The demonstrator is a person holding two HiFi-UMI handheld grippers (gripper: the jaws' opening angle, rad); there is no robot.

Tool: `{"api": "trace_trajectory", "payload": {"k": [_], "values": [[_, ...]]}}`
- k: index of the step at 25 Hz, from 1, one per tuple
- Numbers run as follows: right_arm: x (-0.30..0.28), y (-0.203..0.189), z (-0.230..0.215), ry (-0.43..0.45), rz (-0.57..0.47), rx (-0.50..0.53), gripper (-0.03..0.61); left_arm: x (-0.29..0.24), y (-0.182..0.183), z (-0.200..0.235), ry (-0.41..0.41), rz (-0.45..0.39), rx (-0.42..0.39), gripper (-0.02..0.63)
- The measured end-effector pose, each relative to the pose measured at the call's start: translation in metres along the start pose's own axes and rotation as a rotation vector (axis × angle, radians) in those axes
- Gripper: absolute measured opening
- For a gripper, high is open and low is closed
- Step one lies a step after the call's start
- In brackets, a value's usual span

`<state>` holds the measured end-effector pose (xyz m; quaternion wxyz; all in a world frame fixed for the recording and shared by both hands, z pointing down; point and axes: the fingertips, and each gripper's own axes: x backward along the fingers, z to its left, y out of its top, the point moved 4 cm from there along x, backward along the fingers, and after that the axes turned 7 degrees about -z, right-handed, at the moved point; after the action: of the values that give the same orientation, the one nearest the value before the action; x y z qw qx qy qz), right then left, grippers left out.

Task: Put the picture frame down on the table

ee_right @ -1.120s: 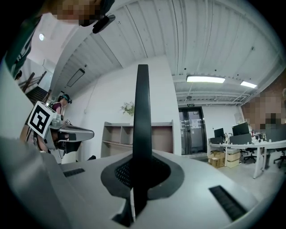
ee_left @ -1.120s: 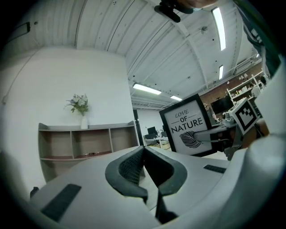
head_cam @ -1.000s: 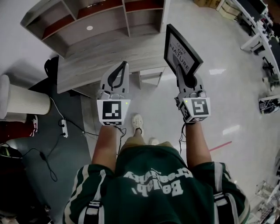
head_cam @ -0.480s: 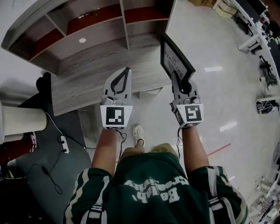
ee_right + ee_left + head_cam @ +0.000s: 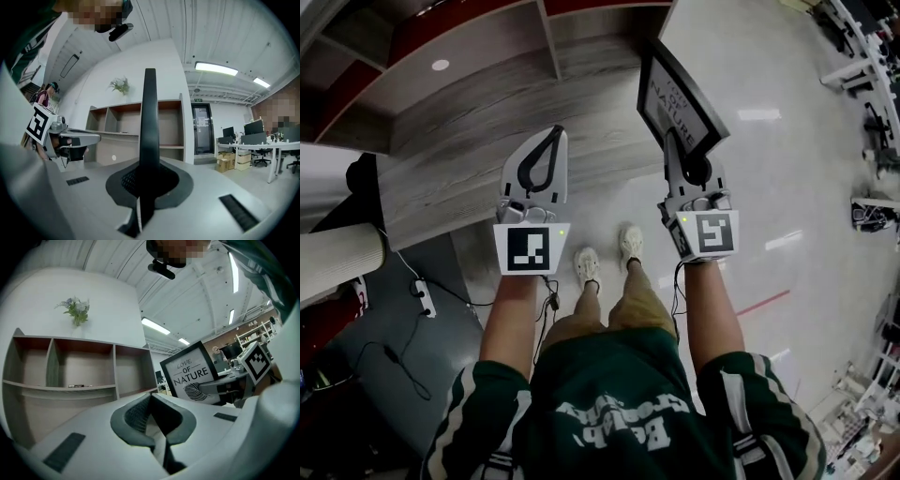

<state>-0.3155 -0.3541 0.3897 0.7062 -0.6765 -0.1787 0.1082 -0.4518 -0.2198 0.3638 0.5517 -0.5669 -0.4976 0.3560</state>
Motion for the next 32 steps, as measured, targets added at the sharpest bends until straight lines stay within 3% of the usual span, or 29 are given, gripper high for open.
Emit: {"api": "trace_trajectory", "payload": {"k": [7,9,20,25,29,32], "values": [[-0.037,-0.097,-0.078,0.054,0.070,-0.055,0.038,-0.082,-0.078,-0.031,0.018,0.047,-0.016,0.018],[-0.050,-0.129,-0.085,0.062,0.104,-0.066,0.038,-0.098,-0.104,-0.028,0.024,0.045,-0.005,0.018],[-0.113,-0.261,-0.127,0.124,0.084,-0.076,0.038,-0.151,-0.241,-0.033,0.052,0.113,0.009,0.018],[-0.133,-0.300,-0.132,0.129,0.089,-0.079,0.038,-0.163,-0.274,-0.034,0.040,0.114,-0.017,0.018],[-0.137,-0.332,-0.132,0.123,0.162,-0.099,0.038,-0.168,-0.291,-0.039,0.056,0.101,-0.006,0.018],[-0.139,-0.344,-0.132,0.146,0.152,-0.081,0.038,-0.165,-0.300,-0.043,0.058,0.107,0.005,0.018]]}}
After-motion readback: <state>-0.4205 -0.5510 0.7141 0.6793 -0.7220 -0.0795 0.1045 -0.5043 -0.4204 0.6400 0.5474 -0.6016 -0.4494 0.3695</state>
